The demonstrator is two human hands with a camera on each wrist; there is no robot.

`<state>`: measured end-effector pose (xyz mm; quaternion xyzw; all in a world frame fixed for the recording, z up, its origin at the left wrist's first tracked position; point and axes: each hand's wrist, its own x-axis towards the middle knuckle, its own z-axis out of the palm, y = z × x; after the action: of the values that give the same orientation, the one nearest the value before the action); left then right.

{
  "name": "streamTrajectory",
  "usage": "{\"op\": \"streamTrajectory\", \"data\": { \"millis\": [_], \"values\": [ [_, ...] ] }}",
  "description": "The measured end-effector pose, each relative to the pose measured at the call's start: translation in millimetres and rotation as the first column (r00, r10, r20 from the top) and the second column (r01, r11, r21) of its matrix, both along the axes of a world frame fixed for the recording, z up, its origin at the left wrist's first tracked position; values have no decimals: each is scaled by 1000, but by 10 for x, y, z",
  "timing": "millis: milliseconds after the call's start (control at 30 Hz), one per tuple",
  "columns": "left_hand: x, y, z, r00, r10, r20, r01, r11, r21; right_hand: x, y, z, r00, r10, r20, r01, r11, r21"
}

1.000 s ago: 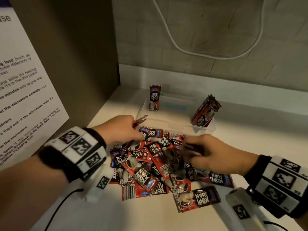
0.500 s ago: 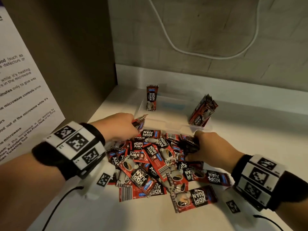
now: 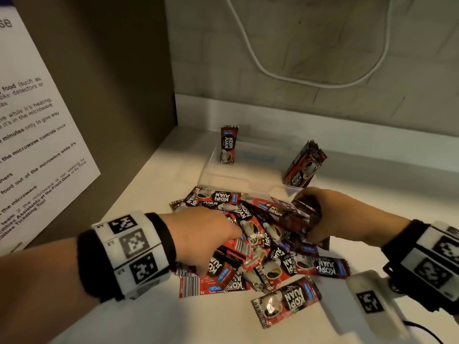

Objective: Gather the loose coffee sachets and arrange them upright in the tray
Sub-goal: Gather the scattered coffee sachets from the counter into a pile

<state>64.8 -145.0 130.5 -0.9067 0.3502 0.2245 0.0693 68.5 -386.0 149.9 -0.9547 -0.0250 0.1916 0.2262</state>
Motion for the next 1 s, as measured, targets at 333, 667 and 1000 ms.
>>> {"op": "streamTrajectory", "data": {
  "millis": [333,667,1000],
  "values": [
    [292,109,437,879,156,-450,-319,894,-314,-177,-96,343,997,-60,40,36,891,452],
    [810,-453,474,738,317,-596,-648,85,-757,347,223,233,800,-587,122,121,358,926],
    [1280,-1000,126,731,319,-604,-667,142,-732,669,87,-187,737,-608,295,385,736,556]
  ]
}}
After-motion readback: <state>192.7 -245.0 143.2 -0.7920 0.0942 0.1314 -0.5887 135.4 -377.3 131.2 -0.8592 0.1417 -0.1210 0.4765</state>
